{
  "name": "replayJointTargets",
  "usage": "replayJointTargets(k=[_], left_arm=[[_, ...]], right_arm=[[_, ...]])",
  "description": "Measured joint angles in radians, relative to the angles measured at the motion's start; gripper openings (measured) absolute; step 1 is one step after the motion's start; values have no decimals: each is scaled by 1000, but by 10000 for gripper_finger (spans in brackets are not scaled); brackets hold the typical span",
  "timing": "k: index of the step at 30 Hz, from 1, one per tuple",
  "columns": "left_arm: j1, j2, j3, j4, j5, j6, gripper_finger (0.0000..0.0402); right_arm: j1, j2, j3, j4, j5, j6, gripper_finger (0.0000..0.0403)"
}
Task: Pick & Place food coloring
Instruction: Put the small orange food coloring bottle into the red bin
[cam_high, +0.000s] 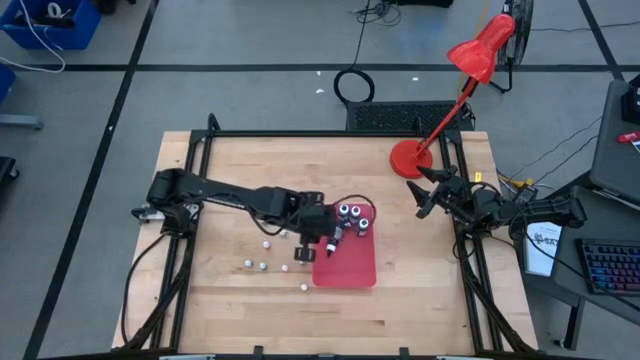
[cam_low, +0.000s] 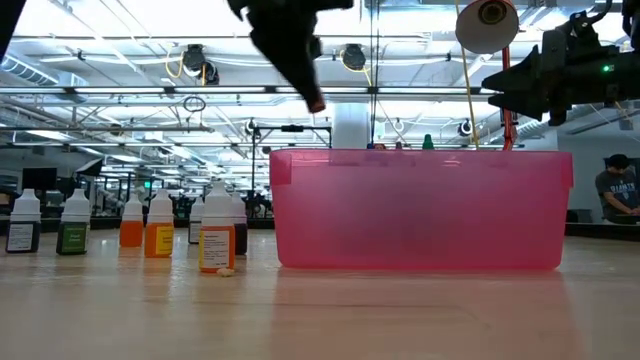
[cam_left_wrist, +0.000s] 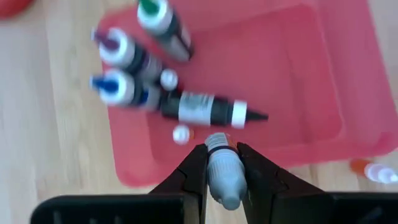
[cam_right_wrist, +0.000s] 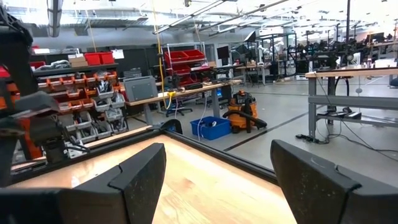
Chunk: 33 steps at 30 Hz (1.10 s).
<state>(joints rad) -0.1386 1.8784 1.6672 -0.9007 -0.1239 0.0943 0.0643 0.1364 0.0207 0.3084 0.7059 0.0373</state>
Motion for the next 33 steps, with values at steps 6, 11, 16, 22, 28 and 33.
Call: replayJointTargets(k=[6,11,16,22,28,33], left_arm=[[-1,139,126,-8,31,74,64],[4,270,199,-2,68,132,64],[23,372,277,50,73,139,64],[30,413,295,67,76,126,64],[22,411,281,49,79,59,64],[9,412,237,83,86,24,64]], right_arm=[[0,0,0,0,0,3,279],[0,4,0,1,0,-1,279],[0,5,0,2,0,1,279],[0,5,0,7,0,3,279],[0,5,0,10,0,3,279],[0,5,0,10,0,3,279]])
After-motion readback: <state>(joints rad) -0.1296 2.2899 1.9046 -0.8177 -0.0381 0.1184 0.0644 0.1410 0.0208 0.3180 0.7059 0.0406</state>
